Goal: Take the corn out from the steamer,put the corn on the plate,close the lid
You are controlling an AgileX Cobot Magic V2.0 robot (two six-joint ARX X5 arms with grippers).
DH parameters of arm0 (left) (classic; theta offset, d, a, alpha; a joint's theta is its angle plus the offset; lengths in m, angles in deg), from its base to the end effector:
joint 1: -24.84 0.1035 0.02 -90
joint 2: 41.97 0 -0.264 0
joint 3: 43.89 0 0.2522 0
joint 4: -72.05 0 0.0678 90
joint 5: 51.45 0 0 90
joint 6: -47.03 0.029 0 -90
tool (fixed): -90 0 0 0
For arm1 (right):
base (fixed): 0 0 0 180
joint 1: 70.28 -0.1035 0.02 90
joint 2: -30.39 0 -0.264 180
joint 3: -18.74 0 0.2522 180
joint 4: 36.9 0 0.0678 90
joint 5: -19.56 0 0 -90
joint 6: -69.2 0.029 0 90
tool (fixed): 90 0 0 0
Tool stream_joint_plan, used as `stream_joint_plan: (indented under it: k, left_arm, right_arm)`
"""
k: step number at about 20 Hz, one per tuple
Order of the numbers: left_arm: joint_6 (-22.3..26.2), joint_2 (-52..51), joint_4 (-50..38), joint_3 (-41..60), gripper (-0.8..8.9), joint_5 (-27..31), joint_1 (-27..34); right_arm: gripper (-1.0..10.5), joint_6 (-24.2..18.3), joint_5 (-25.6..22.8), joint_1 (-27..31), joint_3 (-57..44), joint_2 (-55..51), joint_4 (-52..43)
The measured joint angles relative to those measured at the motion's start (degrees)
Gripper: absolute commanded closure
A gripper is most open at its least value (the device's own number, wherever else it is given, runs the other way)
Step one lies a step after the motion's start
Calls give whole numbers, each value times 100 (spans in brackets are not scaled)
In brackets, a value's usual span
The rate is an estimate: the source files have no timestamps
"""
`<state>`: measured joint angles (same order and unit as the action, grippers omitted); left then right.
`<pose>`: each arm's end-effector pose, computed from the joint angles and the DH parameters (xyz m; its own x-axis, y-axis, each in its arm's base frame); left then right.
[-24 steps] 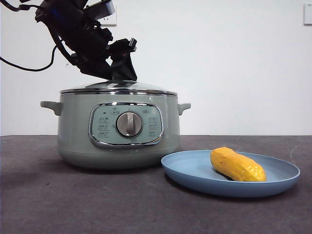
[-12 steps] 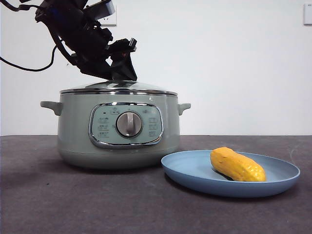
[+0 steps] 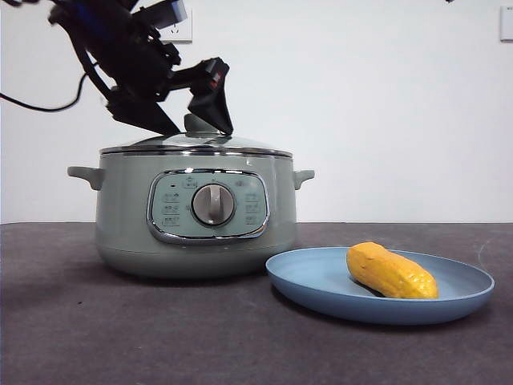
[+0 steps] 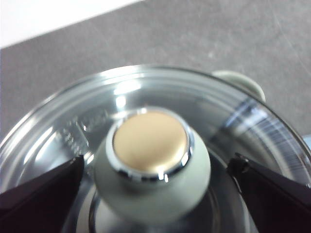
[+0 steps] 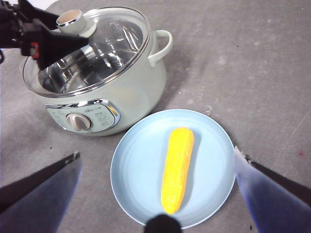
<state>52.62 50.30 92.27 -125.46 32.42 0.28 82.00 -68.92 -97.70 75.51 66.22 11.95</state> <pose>0.3272 -0.1529 0.2708 0.7314 -0.4517 -0.5109 0.5398 0.8413 0.0290 0.1124 0.0592 0.3029 0.7719 0.4303 -0.4679 -0.3771 0.9025 0.2079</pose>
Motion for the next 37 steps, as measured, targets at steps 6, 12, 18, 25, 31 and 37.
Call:
stream_joint_plan:
  k: [6, 12, 18, 25, 31, 37]
  left_arm:
    - [0, -387, 1563, -509, 215, -2, -9]
    - [-66, -1196, 2876, -999, 220, -149, -39]
    - [-323, -2142, 4092, -1132, 222, -1049, -39]
    - [-413, -2999, 5237, -1132, 665, -1215, -52]
    - [-415, -3154, 5613, -1132, 821, -1211, -52]
    - [-413, -3150, 5665, -1132, 818, -1209, -52]
  right_arm:
    - [348, -66, 2, 0, 0, 0, 11]
    - [348, -234, 105, 2, 0, 0, 133]
    - [351, -413, 592, 0, 0, 4, 407]
    - [611, -490, 1051, 0, 0, 50, 820]
    - [955, -492, 1049, 2, 0, 74, 944]
    - [946, -490, 1047, 2, 0, 74, 946]
